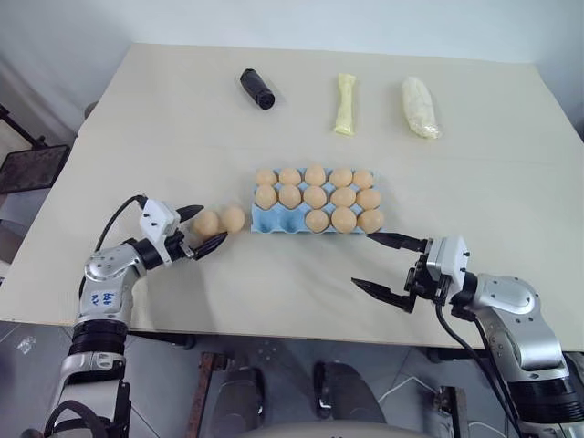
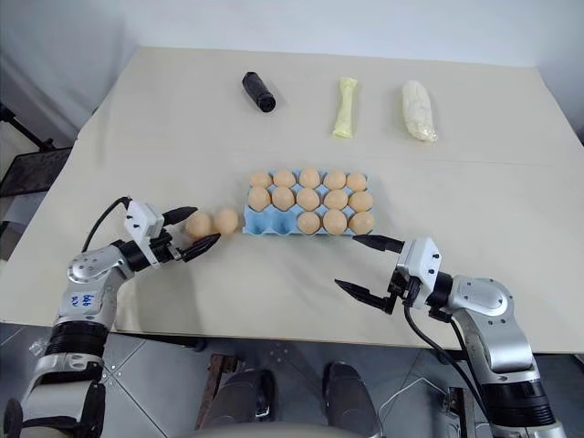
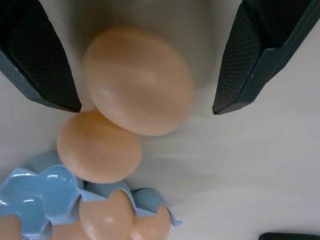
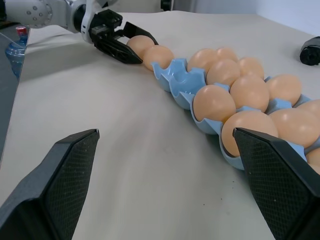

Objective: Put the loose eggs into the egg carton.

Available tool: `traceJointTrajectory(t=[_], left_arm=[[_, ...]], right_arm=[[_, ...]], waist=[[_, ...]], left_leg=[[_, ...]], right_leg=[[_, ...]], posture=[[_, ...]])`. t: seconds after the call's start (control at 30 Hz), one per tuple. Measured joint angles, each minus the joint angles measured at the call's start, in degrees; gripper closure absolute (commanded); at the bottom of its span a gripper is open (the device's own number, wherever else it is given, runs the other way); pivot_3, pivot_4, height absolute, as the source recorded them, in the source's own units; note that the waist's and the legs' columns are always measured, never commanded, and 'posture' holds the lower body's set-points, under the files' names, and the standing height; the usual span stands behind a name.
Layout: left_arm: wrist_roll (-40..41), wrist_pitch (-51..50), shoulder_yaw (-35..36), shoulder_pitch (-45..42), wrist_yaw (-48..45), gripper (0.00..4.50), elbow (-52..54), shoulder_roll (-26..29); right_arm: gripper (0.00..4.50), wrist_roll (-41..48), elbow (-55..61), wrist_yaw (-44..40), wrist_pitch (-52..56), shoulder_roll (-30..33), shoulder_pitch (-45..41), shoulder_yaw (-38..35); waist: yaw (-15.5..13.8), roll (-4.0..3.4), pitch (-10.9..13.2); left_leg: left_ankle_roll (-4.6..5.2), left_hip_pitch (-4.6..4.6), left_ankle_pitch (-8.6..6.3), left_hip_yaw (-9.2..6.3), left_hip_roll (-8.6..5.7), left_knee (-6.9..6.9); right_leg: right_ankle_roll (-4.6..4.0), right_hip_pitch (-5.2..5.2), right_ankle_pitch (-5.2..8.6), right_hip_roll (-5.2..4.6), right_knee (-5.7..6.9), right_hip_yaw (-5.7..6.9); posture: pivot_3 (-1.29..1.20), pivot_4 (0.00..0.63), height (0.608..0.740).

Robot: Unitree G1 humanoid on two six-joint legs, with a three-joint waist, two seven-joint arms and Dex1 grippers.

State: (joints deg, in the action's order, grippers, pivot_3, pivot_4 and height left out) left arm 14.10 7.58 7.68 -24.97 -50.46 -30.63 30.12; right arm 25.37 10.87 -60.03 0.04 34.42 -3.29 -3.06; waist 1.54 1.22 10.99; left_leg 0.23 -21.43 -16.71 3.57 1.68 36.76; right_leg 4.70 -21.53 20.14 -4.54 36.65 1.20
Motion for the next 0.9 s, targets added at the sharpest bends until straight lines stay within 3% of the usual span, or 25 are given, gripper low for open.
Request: traceJointTrajectory(t=[0.23, 0.57, 0.73, 0.9], left_arm=[[-0.5, 2.9, 0.3, -1.2, -0.8, 2.26, -3.5, 0.0], [2.8, -1.9, 0.2, 4.5, -5.4, 2.36, 12.7, 1.7], [2.5, -5.6, -4.1, -2.9, -4.2, 2.36, 16.8, -2.8], [-1.2, -4.3, -10.6, -11.0, -2.8, 2.36, 8.5, -10.8]], right_arm=[[0.0, 0.0, 0.5, 1.0, 0.0, 0.0, 0.5, 0.0], [0.0, 0.3, 2.0, 2.3, 0.9, 0.0, 2.4, -0.5], [0.0, 0.5, 2.8, 3.1, 1.4, 0.0, 4.7, -1.1], [0.0, -0.2, 3.3, 5.9, 1.2, -0.2, 5.5, -2.0]], waist=[[0.0, 0.0, 0.0], [-0.3, 0.0, 0.0], [-1.3, 0.0, 0.0], [-1.5, 0.03, 0.0]], left_leg=[[0.01, 0.01, -0.01, 0.01, 0.02, 0.31], [-0.01, -0.02, -0.01, -0.08, 0.01, 0.28], [0.02, -0.03, -0.01, 0.01, -0.04, 0.32], [0.05, -0.05, 0.01, 0.04, -0.02, 0.35]], right_leg=[[0.0, 0.02, 0.0, -0.02, 0.26, -0.05], [0.0, 0.04, 0.0, -0.1, 0.21, -0.05], [0.03, 0.06, -0.02, -0.08, 0.19, -0.11], [0.05, 0.04, -0.03, 0.06, 0.19, -0.06]], posture=[[0.0, 0.15, 0.74], [0.0, 0.15, 0.74], [0.0, 0.15, 0.74], [0.0, 0.15, 0.74]])
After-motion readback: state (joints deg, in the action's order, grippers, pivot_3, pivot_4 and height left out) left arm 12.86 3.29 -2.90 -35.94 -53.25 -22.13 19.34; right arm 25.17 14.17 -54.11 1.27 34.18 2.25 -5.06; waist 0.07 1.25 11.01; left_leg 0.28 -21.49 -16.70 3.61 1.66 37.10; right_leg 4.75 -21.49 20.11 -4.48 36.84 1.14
